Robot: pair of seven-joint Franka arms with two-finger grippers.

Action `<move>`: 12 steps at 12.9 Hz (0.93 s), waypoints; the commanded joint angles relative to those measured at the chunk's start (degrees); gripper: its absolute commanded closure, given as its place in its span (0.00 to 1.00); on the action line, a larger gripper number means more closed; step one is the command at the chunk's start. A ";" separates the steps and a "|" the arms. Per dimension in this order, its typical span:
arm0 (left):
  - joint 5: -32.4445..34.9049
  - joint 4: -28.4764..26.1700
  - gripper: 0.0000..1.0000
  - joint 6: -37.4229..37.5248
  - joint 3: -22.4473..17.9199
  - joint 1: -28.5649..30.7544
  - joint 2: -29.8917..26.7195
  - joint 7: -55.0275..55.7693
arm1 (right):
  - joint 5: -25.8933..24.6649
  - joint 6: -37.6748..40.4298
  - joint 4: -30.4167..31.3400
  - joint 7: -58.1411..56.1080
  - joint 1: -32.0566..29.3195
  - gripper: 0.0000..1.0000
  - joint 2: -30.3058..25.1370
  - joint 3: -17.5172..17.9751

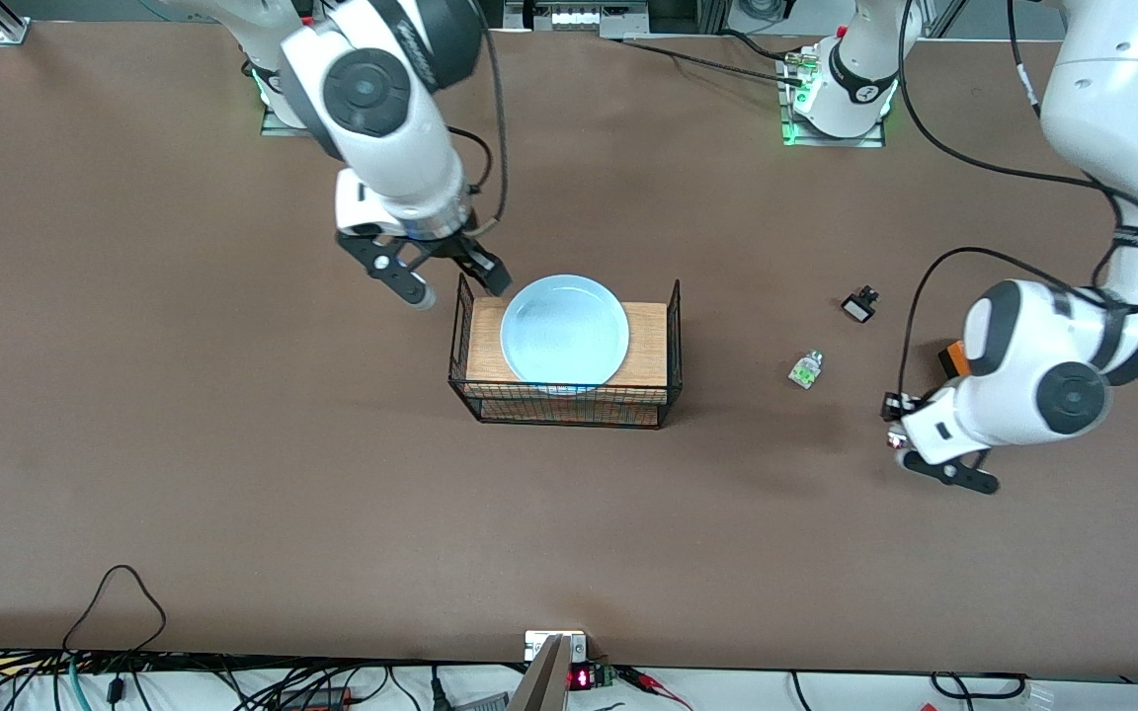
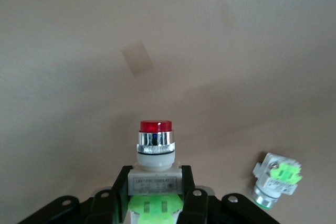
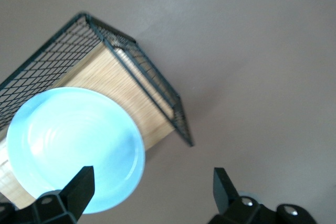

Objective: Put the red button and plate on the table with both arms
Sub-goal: 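Carry the red button toward the orange box while the right gripper reaches the plate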

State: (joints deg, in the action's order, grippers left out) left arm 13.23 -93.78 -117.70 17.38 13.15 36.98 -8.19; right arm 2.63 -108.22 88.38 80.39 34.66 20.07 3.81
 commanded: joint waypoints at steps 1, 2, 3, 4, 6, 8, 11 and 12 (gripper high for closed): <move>1.45 -4.39 0.82 -2.96 0.72 1.71 -1.04 -0.86 | 0.27 -4.17 -2.76 6.51 2.25 0.00 5.40 -0.47; 1.45 -5.53 0.80 -5.32 0.72 2.14 -0.95 -1.04 | 0.28 -6.02 -2.95 8.27 2.34 0.00 6.90 -0.56; 1.45 -6.58 0.79 -7.52 0.64 2.32 -0.25 -1.04 | 0.19 -7.43 -2.95 9.16 2.78 0.00 7.78 -0.47; 1.45 -7.38 0.78 -9.46 0.64 2.58 -0.07 -1.13 | 0.19 -7.88 -2.86 9.08 2.96 0.00 8.75 -0.56; 1.45 -8.35 0.75 -12.19 0.64 3.03 0.98 -1.04 | 0.19 -8.59 -2.86 9.08 3.22 0.00 9.98 -0.56; 1.45 -8.18 0.37 -14.12 0.64 2.67 2.48 -1.13 | 0.28 -9.03 -2.77 9.17 3.14 0.02 10.78 -0.56; 1.36 -6.60 0.00 -9.42 1.07 2.59 0.03 -0.51 | 0.28 -9.12 -2.68 9.26 3.57 0.28 11.22 -0.56; 1.36 -5.64 0.00 -6.96 1.34 2.59 -1.37 -0.25 | 0.36 -9.12 -2.68 9.34 3.57 0.40 11.48 -0.56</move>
State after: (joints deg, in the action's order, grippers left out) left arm 13.56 -100.97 -129.32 17.75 15.28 38.52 -8.36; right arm 2.63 -117.44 87.15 88.43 37.34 30.57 3.76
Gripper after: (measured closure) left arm 0.233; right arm 0.278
